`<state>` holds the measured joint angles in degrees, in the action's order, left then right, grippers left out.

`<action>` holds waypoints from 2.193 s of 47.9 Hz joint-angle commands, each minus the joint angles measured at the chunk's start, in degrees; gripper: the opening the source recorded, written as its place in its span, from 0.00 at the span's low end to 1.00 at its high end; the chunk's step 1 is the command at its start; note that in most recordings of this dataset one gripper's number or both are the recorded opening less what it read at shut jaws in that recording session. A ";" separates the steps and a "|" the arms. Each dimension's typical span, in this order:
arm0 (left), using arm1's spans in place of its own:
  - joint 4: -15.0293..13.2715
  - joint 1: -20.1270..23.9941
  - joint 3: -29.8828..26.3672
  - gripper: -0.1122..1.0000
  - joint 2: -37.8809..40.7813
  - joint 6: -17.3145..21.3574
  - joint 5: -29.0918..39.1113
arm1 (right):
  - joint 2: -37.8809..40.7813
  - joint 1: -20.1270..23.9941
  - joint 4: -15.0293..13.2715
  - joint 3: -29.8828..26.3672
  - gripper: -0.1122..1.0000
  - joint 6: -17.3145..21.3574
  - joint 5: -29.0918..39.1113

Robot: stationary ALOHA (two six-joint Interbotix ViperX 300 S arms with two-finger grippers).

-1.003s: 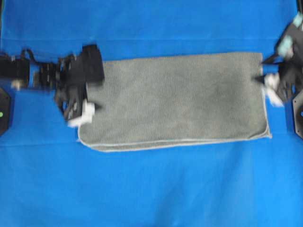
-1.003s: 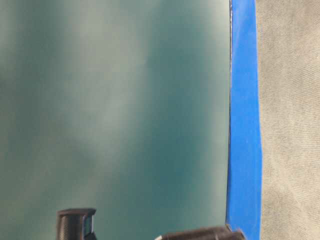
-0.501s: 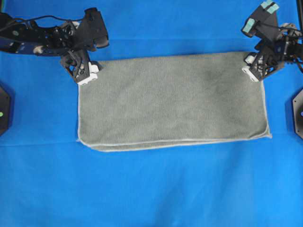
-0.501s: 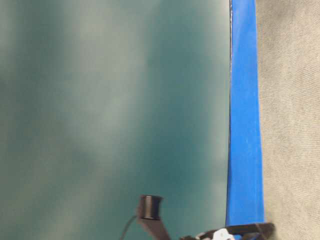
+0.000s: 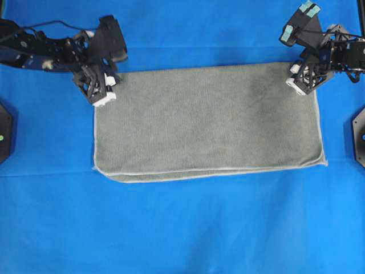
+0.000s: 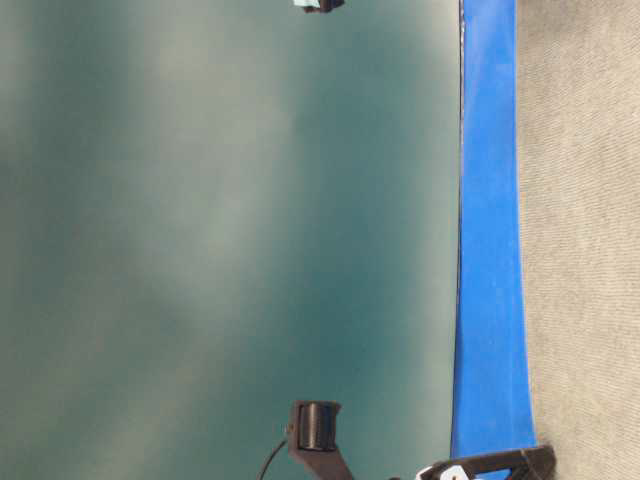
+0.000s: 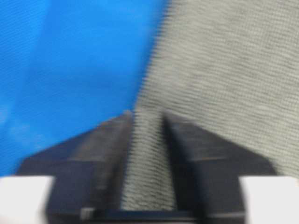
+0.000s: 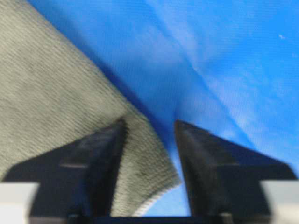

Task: Fold a large towel.
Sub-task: 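Release the near corners and grasp the far towel corners with both grippers, then drag the towel with both grippers, rotating it to lie lengthwise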

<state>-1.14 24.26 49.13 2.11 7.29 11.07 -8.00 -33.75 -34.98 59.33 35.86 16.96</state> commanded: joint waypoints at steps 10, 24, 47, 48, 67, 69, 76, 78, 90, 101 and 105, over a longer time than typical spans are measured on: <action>-0.44 -5.10 -0.70 0.12 -3.43 -1.58 7.21 | -2.55 1.23 0.62 1.14 0.12 0.09 -1.41; -0.70 -8.79 -3.52 0.12 -18.28 -7.65 17.40 | -19.69 12.66 6.42 -1.41 0.12 0.09 10.72; -0.53 -16.96 -13.01 0.12 -33.93 -13.97 29.18 | -41.40 28.13 9.84 -9.67 0.12 1.05 16.88; -0.70 -17.40 -13.01 0.12 -33.93 -14.15 29.00 | -41.13 27.95 9.58 -9.84 0.12 1.05 15.91; -0.70 -37.27 -14.15 0.12 -30.85 -24.61 11.95 | -29.88 2.81 2.11 -17.67 0.12 1.14 -3.25; -0.62 -39.02 -14.68 0.12 -29.88 -24.70 9.67 | -28.04 0.79 2.02 -18.90 0.12 1.14 -5.89; -0.62 -43.42 -18.72 0.12 -24.35 -24.79 2.55 | -19.95 -3.60 2.11 -24.26 0.12 1.14 -15.03; -0.62 -44.21 -20.48 0.12 -22.41 -24.79 1.14 | -17.58 -4.04 2.11 -25.93 0.12 1.23 -16.44; -0.53 -46.14 -35.51 0.12 -8.17 -24.43 -1.14 | -6.24 -4.48 2.20 -36.30 0.12 1.32 -14.06; -0.44 -45.97 -47.11 0.12 2.02 -24.08 0.00 | -9.40 -4.75 2.20 -33.22 0.12 0.97 -8.70; -0.35 -45.79 -51.24 0.12 5.71 -23.99 -0.97 | -13.18 -4.92 2.11 -29.88 0.12 0.79 -6.06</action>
<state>-1.23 -18.37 3.08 5.80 -17.14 11.43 -17.58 -35.86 -32.61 28.48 37.00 8.44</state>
